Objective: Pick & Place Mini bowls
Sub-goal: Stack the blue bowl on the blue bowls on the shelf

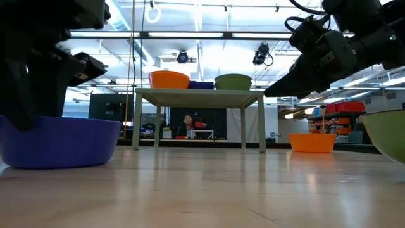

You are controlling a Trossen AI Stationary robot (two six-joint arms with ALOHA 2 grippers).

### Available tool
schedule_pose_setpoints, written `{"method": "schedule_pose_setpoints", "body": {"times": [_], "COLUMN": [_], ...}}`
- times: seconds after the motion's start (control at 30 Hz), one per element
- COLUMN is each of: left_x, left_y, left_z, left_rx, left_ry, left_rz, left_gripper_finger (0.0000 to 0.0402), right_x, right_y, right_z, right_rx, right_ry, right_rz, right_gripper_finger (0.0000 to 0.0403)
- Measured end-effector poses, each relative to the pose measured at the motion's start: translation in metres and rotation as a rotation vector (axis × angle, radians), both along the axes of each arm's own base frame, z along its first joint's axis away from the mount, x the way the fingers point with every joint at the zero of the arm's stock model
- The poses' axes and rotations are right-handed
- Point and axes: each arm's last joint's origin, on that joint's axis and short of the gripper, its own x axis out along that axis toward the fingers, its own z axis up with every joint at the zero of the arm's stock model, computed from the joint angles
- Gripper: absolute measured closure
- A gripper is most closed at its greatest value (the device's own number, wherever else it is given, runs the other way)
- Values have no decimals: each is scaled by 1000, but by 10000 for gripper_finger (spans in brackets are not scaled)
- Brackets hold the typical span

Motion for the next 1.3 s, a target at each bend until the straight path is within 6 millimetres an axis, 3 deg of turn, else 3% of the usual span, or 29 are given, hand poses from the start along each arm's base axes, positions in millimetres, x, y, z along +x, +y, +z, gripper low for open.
{"method": "schedule_pose_setpoints", "body": {"times": [0.3, 0.6, 0.73, 0.9, 1.07, 1.17, 1.3], "left_x": [4, 6, 11, 30, 60, 77, 94], "left_y": [3, 4, 1, -3, 8, 31, 85], "left_z": [-5, -4, 6, 48, 114, 155, 200], "left_rx": [9, 13, 45, 115, 231, 345, 510], "left_ry": [6, -13, -49, -113, -269, -349, -386], "left_rz": [14, 22, -34, -99, -169, -222, -217], "left_gripper_finger": [295, 384, 391, 395, 390, 391, 396], "right_x": [0, 0, 0, 0, 0, 0, 0], "right_y": [0, 0, 0, 0, 0, 0, 0], "right_z": [0, 0, 0, 0, 1, 1, 1], "right_rx": [-3, -3, -2, -2, 1, 0, -2], "right_ry": [0, 0, -1, -1, -8, -8, -8], "right_rz": [1, 1, 1, 0, -1, 0, 0], "right_gripper_finger": [396, 396, 396, 396, 396, 396, 396]}}
